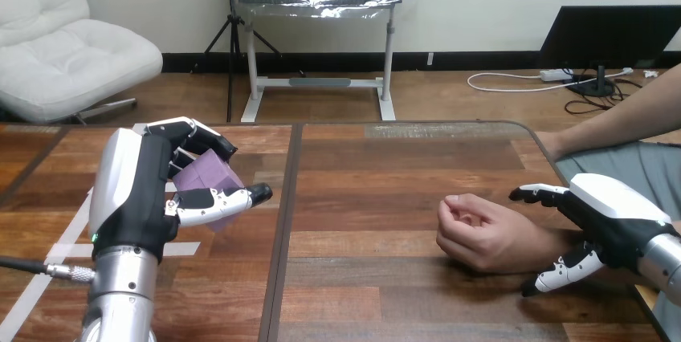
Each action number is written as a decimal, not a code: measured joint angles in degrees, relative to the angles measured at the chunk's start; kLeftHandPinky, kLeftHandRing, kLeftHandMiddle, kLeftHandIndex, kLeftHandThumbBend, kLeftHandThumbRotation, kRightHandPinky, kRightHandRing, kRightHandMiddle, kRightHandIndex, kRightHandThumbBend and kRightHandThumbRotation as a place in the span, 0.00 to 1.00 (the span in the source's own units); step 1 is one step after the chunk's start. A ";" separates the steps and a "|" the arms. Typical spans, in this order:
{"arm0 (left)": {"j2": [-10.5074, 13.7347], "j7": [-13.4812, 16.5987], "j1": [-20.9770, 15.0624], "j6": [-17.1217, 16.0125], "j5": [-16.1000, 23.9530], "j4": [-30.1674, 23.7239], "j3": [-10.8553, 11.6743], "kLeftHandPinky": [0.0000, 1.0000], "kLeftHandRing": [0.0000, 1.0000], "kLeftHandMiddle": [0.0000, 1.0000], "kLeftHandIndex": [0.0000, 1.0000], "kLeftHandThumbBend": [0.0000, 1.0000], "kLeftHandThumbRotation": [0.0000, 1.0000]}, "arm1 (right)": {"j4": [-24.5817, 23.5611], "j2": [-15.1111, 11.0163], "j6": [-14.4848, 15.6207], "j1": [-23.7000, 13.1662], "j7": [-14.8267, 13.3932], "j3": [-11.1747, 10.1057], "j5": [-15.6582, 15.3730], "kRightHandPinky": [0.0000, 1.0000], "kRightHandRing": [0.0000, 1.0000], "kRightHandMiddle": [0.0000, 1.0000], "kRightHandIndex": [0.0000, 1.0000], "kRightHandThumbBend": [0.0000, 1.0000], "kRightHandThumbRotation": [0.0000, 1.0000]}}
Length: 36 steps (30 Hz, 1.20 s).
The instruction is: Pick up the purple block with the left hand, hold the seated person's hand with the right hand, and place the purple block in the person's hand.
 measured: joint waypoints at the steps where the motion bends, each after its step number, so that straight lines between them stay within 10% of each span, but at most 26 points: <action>1: 0.00 -0.06 0.00 0.00 0.00 0.00 0.02 0.36 0.39 0.43 0.42 0.81 0.00 | 0.18 0.00 0.20 -0.16 -0.28 0.31 -0.19 0.86 0.87 0.88 0.87 1.00 0.22; 36: 0.00 -0.69 0.00 -0.36 -0.24 0.00 0.46 0.35 0.38 0.43 0.43 0.80 0.00 | 7.01 0.24 8.69 -7.76 -0.13 7.34 -3.38 0.65 0.88 0.88 0.86 0.96 0.12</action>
